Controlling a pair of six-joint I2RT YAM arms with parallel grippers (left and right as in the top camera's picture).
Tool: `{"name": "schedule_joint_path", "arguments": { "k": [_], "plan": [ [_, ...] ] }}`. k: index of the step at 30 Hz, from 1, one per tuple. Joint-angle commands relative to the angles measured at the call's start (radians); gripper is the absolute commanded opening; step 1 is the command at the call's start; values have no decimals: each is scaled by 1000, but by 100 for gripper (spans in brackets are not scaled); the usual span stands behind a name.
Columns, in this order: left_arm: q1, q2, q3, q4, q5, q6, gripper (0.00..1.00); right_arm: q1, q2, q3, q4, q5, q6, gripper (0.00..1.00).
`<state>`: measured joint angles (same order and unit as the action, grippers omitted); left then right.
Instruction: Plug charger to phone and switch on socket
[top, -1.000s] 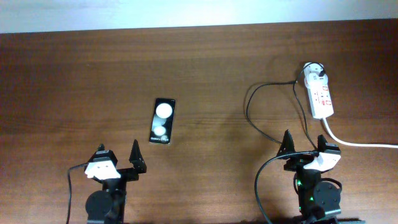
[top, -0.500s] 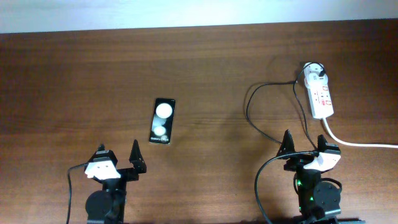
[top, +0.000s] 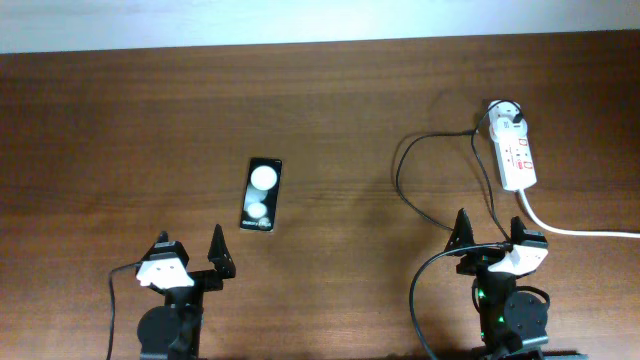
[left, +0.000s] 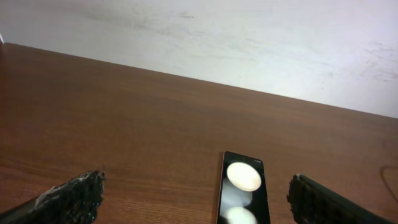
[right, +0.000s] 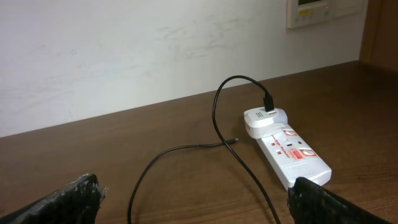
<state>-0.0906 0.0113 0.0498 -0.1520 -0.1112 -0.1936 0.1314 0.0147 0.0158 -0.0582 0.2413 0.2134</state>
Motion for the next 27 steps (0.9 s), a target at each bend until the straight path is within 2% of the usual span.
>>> {"name": "schedule_joint_path", "arguments": {
  "k": [1, 3, 11, 14, 18, 20, 24, 27],
  "plan": [
    [-3, -3, -6, 2, 11, 12, 99, -8, -9, -10, 2, -2, 5, 99],
    [-3, -3, -6, 11, -53, 17, 99, -8, -9, -10, 2, -2, 5, 99],
    [-3, -3, -6, 8, -53, 16, 99, -8, -9, -10, 2, -2, 5, 99],
    [-3, -3, -6, 64, 27, 5, 99, -8, -9, -10, 2, -2, 5, 99],
    [-3, -3, -6, 72, 7, 5, 99, -8, -9, -10, 2, -2, 5, 99],
    [-3, -3, -6, 95, 53, 5, 99, -8, -9, -10, 2, -2, 5, 99],
    [-3, -3, 14, 208, 116, 5, 99, -8, -9, -10, 2, -2, 5, 99],
    [-3, 30, 91, 158, 115, 10, 99, -8, -9, -10, 2, -2, 5, 99]
  ]
}}
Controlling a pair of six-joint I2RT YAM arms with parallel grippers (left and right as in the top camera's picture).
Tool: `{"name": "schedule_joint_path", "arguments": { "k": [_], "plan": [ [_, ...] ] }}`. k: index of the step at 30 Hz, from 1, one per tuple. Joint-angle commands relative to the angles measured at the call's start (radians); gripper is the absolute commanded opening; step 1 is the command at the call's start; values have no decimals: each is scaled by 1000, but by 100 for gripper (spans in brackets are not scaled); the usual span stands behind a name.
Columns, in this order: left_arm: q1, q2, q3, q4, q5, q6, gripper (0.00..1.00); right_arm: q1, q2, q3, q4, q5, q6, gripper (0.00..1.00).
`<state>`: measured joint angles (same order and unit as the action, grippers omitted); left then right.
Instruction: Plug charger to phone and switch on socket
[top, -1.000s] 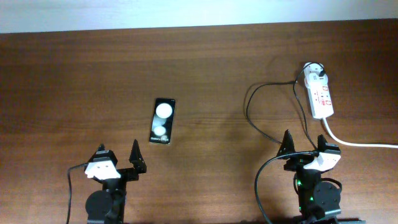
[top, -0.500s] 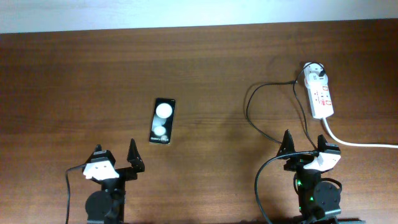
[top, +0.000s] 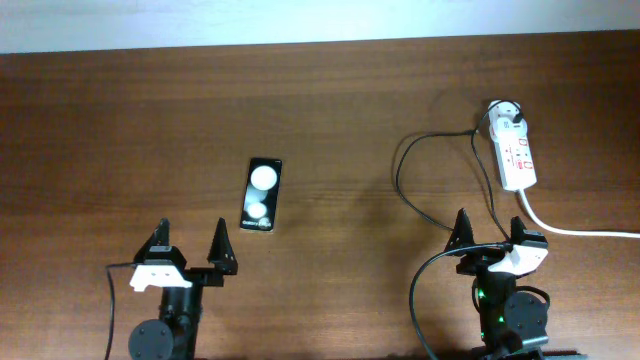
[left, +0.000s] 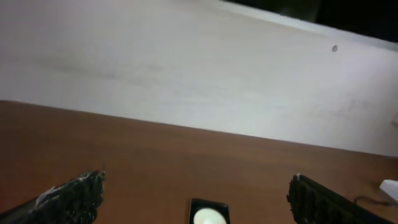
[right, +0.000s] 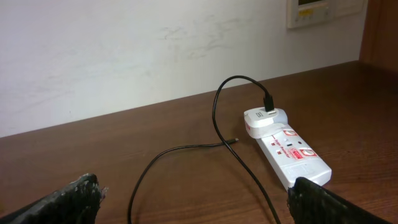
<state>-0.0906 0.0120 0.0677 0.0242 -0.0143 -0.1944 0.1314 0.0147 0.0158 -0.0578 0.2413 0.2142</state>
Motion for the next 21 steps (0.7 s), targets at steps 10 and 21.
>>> {"name": "schedule_joint_path", "arguments": {
  "k": [10, 21],
  "plan": [
    [-3, 457, 385, -70, 19, 13, 99, -8, -9, -10, 2, -2, 5, 99],
    [-3, 1061, 804, -340, 221, 7, 99, -8, -9, -10, 2, -2, 5, 99]
  ]
}}
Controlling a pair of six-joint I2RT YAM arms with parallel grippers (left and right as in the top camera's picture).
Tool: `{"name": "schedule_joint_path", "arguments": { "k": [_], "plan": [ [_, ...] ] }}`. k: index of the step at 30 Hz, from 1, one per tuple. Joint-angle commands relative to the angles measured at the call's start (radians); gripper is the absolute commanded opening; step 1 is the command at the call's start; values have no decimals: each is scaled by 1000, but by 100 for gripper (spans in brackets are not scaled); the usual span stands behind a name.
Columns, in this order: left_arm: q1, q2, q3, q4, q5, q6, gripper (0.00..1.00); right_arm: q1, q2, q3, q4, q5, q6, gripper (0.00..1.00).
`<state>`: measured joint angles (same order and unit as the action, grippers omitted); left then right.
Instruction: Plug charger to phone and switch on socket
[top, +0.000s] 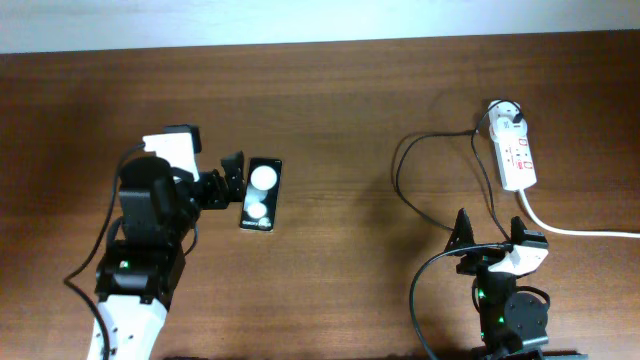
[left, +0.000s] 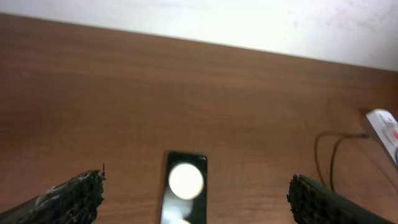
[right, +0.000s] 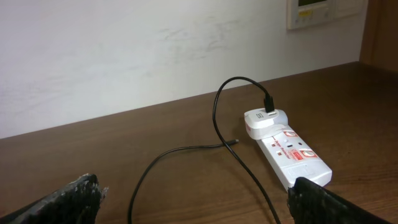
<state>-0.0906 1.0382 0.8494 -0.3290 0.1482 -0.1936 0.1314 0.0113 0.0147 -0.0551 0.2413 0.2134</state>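
Note:
The black phone (top: 261, 194) lies face up mid-table, two lamp reflections on its screen; the left wrist view shows the phone (left: 184, 196) low in the middle. My left gripper (top: 226, 180) stands open just left of the phone, above the table, and looks down on it (left: 196, 186). A white power strip (top: 517, 158) lies at the far right with a white charger (top: 508, 117) plugged in. Its black cable (top: 398, 175) loops over the table, the free plug tip (right: 234, 142) lying loose. My right gripper (top: 489, 225) is open by the front edge, nothing in it.
The strip's white mains cord (top: 575, 229) runs off the right edge. A white wall (right: 124, 56) backs the table, with a wall panel (right: 320, 11) at the upper right. The brown wooden tabletop (top: 330, 100) holds nothing else.
My left arm has reached from the front edge out to the phone; its open gripper now stands beside the phone's left side. The right arm, phone, cable and strip have not moved.
Both arms were folded at the front edge with open grippers, the left one angled toward the phone. Then the left wrist faced straight ahead, tilted up at the wall. Now the left gripper is out over the table at the phone; the right has stayed put.

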Motion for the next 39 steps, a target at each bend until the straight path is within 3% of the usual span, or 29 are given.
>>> {"name": "schedule_joint_path", "arguments": {
  "k": [1, 15, 20, 22, 26, 32, 39],
  "plan": [
    [-3, 45, 22, 21, 58, 5, 99, -8, -6, -9, -1, -2, 5, 99],
    [-8, 123, 77, -18, 13, 5, 99, -8, -6, -9, -1, -2, 5, 99],
    [-19, 335, 364, -280, 5, 9, 99, -8, -6, -9, -1, -2, 5, 99],
    [-70, 412, 439, -350, -113, 9, 99, -8, -6, -9, -1, -2, 5, 99],
    [-192, 512, 474, -339, -204, 8, 99, -8, -6, -9, -1, -2, 5, 99],
    [-197, 683, 474, -360, -205, -98, 99, -8, -6, -9, -1, -2, 5, 99],
    [-196, 837, 474, -432, -205, -14, 99, -8, -6, -9, -1, -2, 5, 99]
  ]
}}
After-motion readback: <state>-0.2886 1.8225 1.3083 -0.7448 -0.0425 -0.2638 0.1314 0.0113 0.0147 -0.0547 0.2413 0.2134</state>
